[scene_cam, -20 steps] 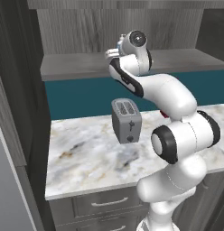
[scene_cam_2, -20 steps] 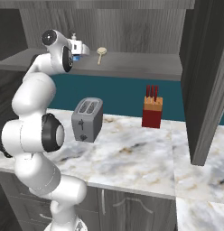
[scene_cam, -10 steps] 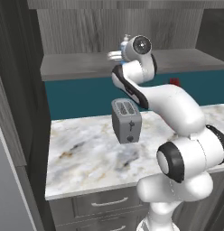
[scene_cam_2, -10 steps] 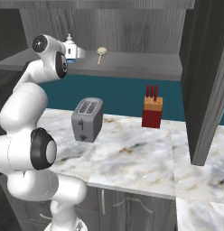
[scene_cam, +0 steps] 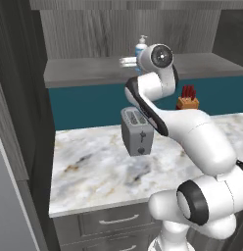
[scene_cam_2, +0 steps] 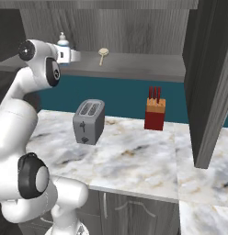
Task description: Locate and retrieve the soap dispenser and dish brush from the cabinet. Place them next to the sink.
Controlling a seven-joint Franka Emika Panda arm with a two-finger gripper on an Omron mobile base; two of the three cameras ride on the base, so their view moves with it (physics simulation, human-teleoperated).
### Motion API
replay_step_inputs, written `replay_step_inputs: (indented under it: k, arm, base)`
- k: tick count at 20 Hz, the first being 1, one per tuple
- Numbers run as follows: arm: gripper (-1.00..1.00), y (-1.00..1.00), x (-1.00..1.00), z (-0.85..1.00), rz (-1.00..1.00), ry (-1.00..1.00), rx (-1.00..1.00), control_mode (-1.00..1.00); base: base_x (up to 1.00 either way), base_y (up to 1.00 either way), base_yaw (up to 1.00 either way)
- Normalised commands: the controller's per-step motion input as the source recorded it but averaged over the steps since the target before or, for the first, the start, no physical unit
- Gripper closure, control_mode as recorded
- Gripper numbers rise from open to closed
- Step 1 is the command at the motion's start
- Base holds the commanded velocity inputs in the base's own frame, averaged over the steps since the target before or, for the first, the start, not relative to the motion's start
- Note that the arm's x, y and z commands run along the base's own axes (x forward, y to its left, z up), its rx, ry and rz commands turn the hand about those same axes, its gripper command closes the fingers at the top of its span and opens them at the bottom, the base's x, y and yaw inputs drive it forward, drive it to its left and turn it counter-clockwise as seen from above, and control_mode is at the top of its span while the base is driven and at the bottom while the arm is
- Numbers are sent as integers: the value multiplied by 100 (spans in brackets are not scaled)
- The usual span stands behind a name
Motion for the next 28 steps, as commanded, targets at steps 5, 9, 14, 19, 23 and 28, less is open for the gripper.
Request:
replay_step_inputs:
  k: [5,9,14,19,23,28]
  arm:
    - [100,-12,-78,12,-1,-6,0,-100]
    - [100,-23,-97,15,-1,-7,1,-100]
    - [100,-18,-100,9,-3,-5,1,-100]
    - [100,-9,-100,5,-3,-3,1,-100]
    - [100,-3,-100,1,-2,0,0,-100]
    - [100,-1,-100,0,-2,0,0,-100]
  base:
    - [0,0,0]
    - [0,0,0]
    - [0,0,0]
    - [0,0,0]
    - [0,0,0]
    - [0,0,0]
